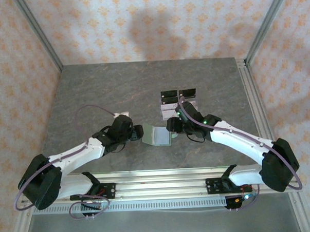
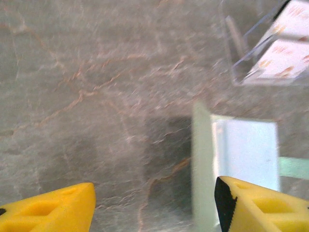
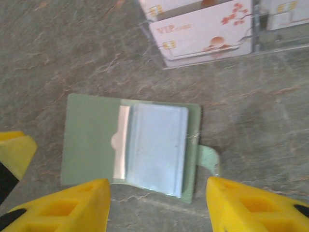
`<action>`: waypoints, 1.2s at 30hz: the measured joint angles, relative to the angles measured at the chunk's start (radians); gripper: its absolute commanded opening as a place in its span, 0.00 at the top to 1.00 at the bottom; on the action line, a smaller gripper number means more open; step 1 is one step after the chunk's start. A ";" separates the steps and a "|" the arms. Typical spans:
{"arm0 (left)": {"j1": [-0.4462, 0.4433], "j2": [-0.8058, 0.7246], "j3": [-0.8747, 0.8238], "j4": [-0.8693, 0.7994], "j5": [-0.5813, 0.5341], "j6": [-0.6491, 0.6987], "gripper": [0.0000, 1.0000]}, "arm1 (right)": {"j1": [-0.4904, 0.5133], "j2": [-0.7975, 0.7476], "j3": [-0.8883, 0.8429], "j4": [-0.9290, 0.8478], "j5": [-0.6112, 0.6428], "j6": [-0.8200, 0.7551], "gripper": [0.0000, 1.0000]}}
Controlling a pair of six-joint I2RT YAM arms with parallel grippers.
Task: Put the credit cards into the card holder
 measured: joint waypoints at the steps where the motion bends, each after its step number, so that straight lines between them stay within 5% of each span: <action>1: 0.000 -0.005 0.016 -0.004 0.001 0.000 0.32 | 0.006 0.010 0.003 0.005 -0.007 0.004 0.48; 9: -0.011 0.063 0.173 0.006 0.070 -0.006 0.32 | 0.039 0.140 -0.015 0.125 -0.051 0.070 0.76; 13: -0.047 0.141 0.217 0.023 0.100 -0.011 0.32 | 0.039 0.161 -0.066 0.172 -0.048 0.089 0.82; 23: -0.090 0.307 0.215 0.086 0.108 -0.019 0.32 | -0.037 0.174 -0.215 0.263 -0.027 0.105 0.85; 36: -0.098 0.312 0.044 0.158 0.026 -0.054 0.33 | -0.051 0.223 -0.246 0.360 -0.025 0.116 0.85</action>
